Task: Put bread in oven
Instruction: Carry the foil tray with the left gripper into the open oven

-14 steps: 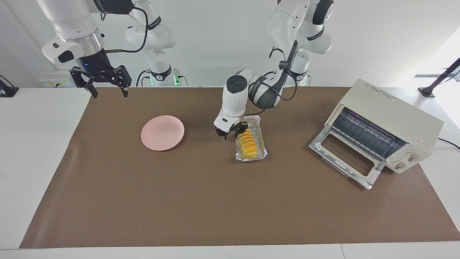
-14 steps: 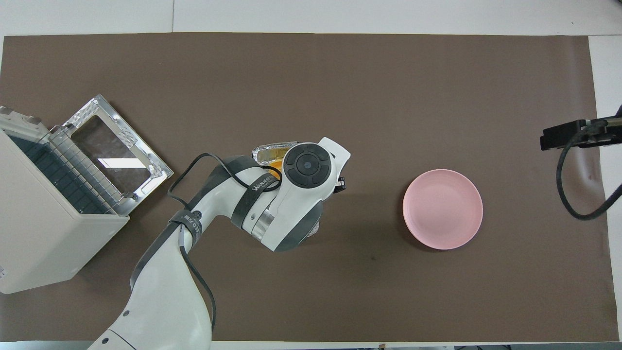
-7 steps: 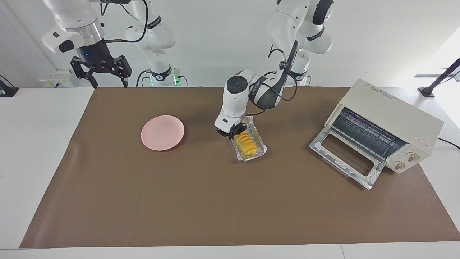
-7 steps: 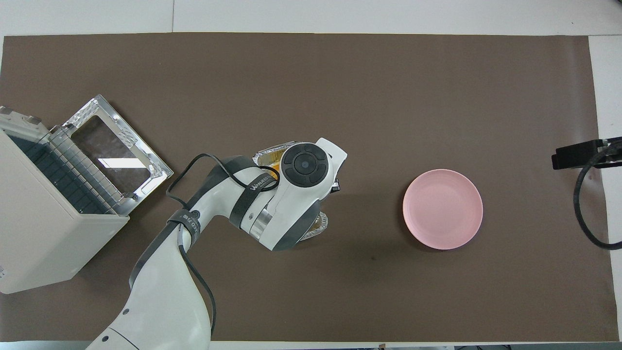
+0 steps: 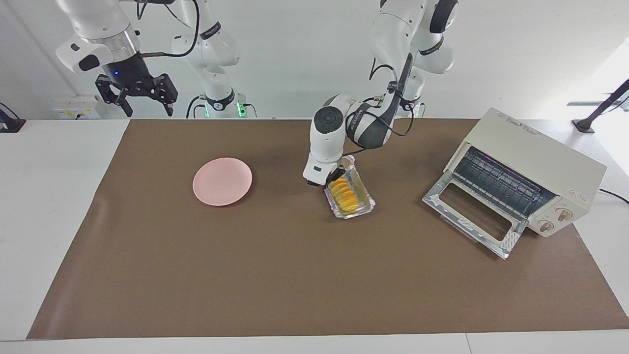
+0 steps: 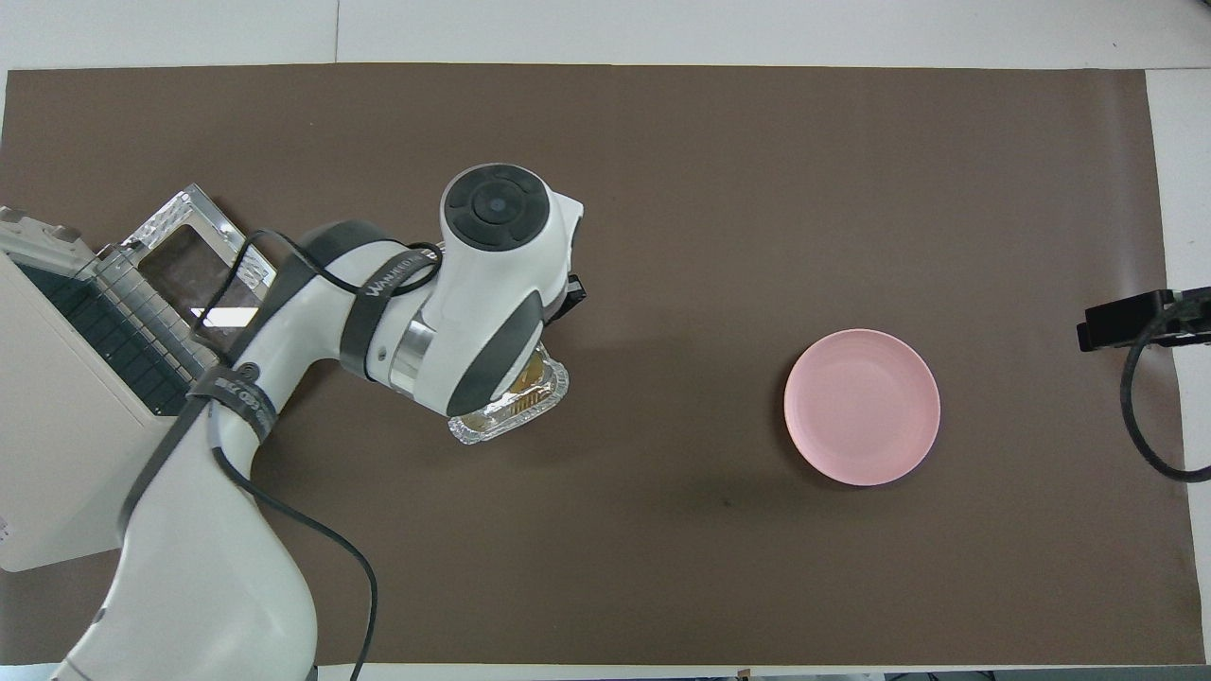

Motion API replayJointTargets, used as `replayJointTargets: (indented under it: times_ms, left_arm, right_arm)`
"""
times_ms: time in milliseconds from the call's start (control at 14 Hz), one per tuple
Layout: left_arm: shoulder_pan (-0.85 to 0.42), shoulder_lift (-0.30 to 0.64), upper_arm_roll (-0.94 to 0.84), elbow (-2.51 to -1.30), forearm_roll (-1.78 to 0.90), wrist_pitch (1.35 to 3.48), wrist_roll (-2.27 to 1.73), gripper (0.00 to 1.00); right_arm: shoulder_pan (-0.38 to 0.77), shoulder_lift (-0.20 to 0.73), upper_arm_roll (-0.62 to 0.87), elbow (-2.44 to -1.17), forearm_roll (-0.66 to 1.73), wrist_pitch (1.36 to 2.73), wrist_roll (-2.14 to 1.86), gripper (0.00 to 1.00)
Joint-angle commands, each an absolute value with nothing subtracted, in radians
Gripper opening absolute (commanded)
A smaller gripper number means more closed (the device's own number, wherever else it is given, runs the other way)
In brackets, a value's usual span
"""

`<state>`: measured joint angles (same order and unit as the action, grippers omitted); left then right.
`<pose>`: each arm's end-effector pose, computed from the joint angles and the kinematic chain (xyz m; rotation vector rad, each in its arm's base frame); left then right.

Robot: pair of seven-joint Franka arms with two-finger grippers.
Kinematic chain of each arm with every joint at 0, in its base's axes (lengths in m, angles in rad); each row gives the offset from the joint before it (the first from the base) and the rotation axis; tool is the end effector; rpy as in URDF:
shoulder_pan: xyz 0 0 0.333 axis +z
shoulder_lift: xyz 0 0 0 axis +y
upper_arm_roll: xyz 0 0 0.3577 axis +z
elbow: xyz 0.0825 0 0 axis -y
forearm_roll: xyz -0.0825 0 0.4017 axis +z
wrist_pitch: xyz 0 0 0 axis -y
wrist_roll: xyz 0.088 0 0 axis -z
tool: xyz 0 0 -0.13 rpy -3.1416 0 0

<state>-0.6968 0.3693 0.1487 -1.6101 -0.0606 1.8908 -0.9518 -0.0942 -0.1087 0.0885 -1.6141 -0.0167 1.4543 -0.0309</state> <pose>0.5742 -0.3706 0.4179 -3.0177 -0.6394 0.0981 0.5200 -0.0023 0.6716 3.1151 0.0357 -0.0810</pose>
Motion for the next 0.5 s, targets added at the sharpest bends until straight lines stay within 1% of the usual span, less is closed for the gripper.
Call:
replayJointTargets:
  times_ms: [0,143,429]
  left_arm:
    - [-0.623,0.307,0.228,-1.621,-0.071,1.804,-0.96,0.0]
    - [-0.588,0.302,0.281,-1.626,-0.069,1.804,-0.947,0.0]
    - [-0.497,0.305,0.293,-1.632,-0.052,1.825,-0.934,0.0]
  right_arm:
    - [-0.106,-0.103,0.091,-1.623,0.009,1.443,-0.064,1.0]
    - [-0.11,-0.098,0.086,-1.621,0.04,1.437,-0.064,1.0]
    - [-0.11,-0.101,0.086,-1.623,0.04,1.427,-0.063,1.0]
